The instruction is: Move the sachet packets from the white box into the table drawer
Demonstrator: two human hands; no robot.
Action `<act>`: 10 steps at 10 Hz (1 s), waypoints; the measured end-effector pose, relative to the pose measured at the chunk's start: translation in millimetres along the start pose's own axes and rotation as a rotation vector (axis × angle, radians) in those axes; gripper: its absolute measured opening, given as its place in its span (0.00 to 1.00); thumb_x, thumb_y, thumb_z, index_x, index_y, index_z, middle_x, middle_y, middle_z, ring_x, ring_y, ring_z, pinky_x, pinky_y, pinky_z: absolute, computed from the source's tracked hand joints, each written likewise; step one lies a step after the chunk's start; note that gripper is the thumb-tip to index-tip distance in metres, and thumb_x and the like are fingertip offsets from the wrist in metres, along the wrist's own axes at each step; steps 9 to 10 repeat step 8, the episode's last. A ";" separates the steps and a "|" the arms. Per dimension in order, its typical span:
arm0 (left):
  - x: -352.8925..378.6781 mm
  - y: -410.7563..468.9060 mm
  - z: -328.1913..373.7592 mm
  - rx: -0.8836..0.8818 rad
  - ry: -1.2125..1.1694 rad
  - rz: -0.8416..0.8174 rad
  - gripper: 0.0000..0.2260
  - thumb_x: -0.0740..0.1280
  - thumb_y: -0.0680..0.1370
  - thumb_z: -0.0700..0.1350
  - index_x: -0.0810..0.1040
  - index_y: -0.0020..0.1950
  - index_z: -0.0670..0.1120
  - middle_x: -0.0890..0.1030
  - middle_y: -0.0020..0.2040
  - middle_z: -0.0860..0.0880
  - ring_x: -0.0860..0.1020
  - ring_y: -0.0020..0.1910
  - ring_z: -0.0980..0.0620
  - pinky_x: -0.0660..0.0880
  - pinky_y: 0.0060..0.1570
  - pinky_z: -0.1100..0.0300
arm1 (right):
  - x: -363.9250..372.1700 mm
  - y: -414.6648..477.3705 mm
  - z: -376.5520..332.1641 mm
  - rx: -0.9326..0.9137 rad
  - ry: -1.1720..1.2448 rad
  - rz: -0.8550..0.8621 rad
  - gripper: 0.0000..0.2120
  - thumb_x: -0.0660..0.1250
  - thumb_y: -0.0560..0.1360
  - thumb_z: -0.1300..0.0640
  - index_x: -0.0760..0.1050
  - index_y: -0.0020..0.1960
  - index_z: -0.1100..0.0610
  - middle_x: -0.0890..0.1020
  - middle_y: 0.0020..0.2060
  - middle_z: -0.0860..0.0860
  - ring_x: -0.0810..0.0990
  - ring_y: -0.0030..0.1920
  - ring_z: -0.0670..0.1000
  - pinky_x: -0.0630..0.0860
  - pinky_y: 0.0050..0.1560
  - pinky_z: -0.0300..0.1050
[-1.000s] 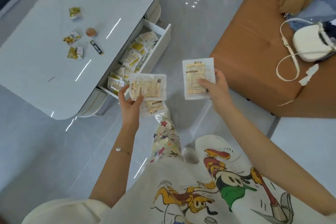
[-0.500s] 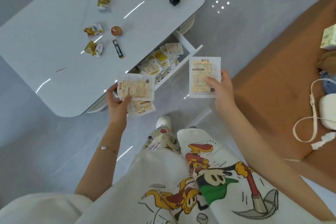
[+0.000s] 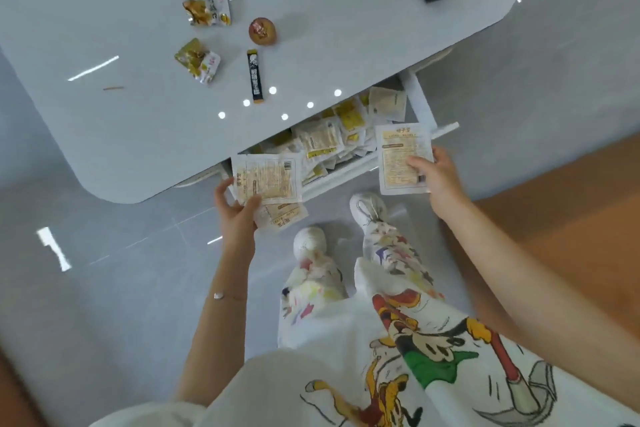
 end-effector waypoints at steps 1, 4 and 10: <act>8.9 51.0 -37.2 -0.057 -0.021 0.065 0.21 0.63 0.79 0.33 0.63 0.64 0.54 0.78 0.62 0.42 0.81 0.56 0.42 0.81 0.45 0.51 | 33.5 71.2 17.0 0.017 -0.059 -0.101 0.10 0.70 0.73 0.62 0.76 0.49 0.49 0.85 0.46 0.46 0.84 0.48 0.47 0.79 0.41 0.42; 20.6 217.7 -132.3 -0.022 -0.061 0.178 0.22 0.65 0.77 0.35 0.65 0.65 0.54 0.77 0.60 0.47 0.83 0.51 0.46 0.82 0.44 0.47 | 117.8 255.3 90.1 0.057 -0.021 -0.221 0.12 0.69 0.73 0.65 0.75 0.53 0.52 0.83 0.50 0.51 0.82 0.54 0.55 0.80 0.52 0.54; 57.6 188.8 -119.7 0.261 0.421 0.380 0.22 0.65 0.79 0.44 0.65 0.71 0.52 0.73 0.68 0.51 0.76 0.62 0.50 0.78 0.57 0.52 | 116.5 234.5 76.9 -0.372 -0.715 0.030 0.31 0.71 0.74 0.55 0.63 0.73 0.55 0.68 0.67 0.56 0.70 0.66 0.54 0.68 0.63 0.43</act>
Point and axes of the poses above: each hand's wrist, its own y-axis towards the middle knuckle, its own x-axis out of the palm, z = x × y, the point moved 3 cm from there along y, towards the middle knuckle
